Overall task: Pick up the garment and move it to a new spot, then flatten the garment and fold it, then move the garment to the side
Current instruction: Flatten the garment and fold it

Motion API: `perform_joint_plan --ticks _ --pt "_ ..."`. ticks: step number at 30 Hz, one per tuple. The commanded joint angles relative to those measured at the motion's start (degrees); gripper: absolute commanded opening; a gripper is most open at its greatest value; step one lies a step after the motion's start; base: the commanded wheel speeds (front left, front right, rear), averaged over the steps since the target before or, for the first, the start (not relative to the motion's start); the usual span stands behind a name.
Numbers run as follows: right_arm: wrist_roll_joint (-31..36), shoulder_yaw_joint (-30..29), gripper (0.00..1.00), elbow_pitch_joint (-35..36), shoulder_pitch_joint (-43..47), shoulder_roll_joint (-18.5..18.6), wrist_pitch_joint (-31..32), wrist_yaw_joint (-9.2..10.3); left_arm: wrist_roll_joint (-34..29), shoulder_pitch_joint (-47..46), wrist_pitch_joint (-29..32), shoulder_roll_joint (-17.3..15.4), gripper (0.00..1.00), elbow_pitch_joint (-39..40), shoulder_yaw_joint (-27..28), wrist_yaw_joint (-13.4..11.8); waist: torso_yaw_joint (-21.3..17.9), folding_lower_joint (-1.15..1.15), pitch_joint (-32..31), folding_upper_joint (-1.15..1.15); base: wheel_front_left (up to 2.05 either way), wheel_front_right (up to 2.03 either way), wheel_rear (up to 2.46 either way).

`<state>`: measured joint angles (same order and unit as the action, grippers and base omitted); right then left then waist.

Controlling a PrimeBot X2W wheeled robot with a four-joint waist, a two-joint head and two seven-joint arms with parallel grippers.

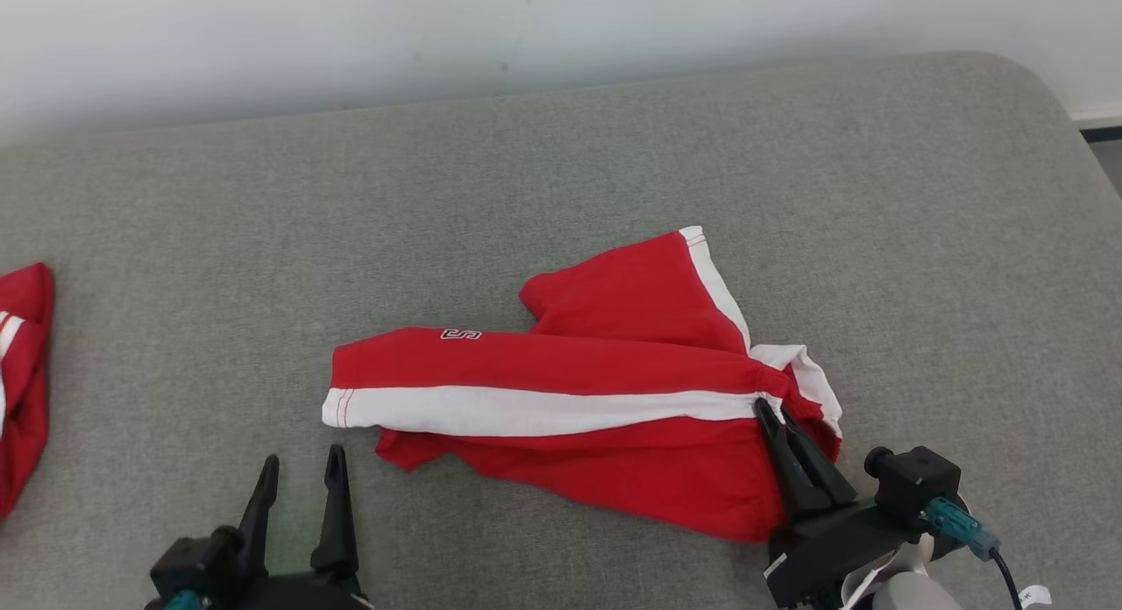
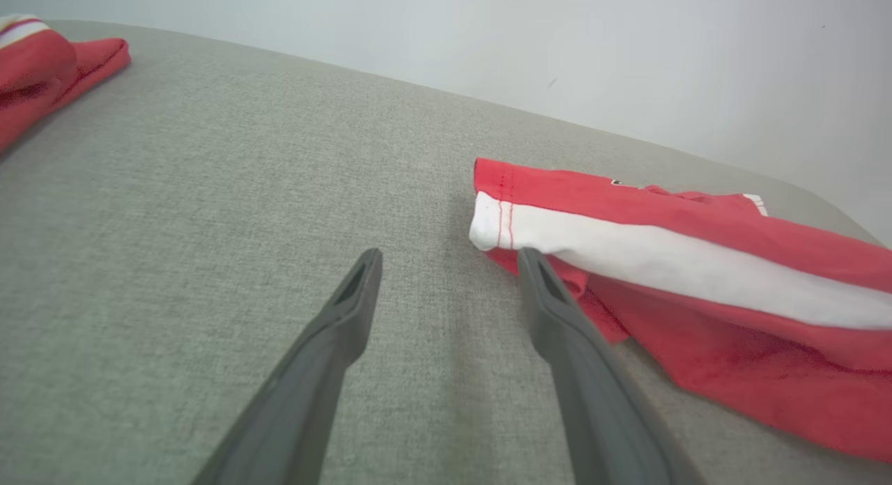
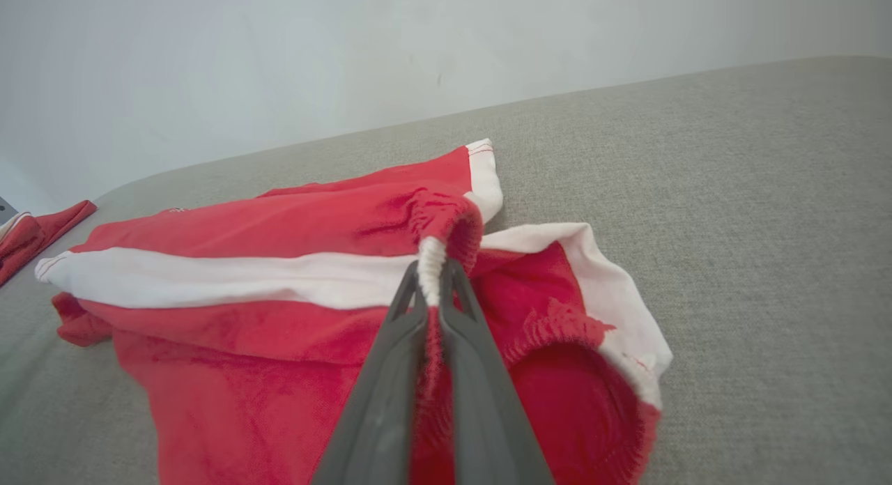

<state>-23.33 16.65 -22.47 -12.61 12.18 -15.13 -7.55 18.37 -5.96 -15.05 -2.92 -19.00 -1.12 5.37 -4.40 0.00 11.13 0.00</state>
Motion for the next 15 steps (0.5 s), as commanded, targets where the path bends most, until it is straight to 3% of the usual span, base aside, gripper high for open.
perform_joint_plan --ticks 1,5,15 --pt "-0.39 0.21 0.0 0.3 0.3 0.14 -0.02 0.12 1.22 -1.39 -0.2 0.02 1.0 -0.2 -0.13 0.58 -1.06 0.0 0.68 0.0 0.0 0.0 0.0" --pt "0.09 0.85 0.0 0.27 -0.02 -0.32 -0.01 0.12 3.98 -3.99 -0.2 0.03 1.0 -2.38 -1.01 1.78 -1.72 0.0 1.23 0.0 0.0 0.0 0.0" --pt "0.58 1.43 0.0 -0.15 -0.75 -0.83 -0.01 0.12 8.14 -10.29 -0.2 -1.11 1.0 -7.27 -3.13 2.07 -1.79 0.0 2.22 0.0 0.0 0.0 0.0"
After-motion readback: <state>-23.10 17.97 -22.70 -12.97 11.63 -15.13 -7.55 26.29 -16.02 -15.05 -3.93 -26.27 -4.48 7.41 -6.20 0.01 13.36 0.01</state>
